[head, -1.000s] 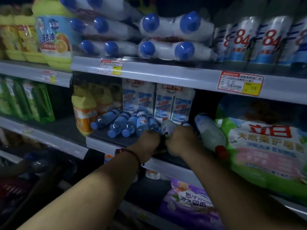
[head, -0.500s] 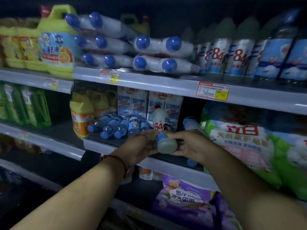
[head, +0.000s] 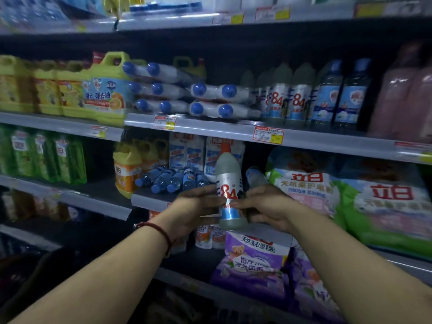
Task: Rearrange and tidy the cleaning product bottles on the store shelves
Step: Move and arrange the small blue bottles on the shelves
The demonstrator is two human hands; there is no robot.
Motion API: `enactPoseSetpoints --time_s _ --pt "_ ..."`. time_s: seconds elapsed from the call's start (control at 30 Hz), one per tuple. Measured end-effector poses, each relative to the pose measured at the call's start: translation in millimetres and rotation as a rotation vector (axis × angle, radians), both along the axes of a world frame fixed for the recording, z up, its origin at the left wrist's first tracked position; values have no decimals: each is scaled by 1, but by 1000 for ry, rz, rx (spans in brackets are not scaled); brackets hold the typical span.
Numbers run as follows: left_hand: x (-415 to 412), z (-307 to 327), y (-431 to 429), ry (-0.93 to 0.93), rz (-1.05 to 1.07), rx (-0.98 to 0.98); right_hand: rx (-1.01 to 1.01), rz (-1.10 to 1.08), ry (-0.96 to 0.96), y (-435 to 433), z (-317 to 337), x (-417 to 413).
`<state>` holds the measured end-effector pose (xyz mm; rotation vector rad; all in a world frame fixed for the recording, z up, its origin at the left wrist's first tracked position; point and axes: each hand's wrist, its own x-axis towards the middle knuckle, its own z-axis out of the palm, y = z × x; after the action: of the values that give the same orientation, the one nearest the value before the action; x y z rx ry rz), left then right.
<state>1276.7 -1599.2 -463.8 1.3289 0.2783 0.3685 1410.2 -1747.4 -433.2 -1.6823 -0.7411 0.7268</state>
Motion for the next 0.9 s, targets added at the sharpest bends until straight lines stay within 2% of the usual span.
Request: enactPoseSetpoints --time_s 0.27,0.57,0.9 --pt "-16 37 -21 -126 35 -3 64 -20 -108 -23 33 -18" --pt "11 112 -41 -180 38 216 144 -92 -249 -47 104 -3" --pt "76 192 -39 -199 31 342 227 -170 -256 -49 179 48"
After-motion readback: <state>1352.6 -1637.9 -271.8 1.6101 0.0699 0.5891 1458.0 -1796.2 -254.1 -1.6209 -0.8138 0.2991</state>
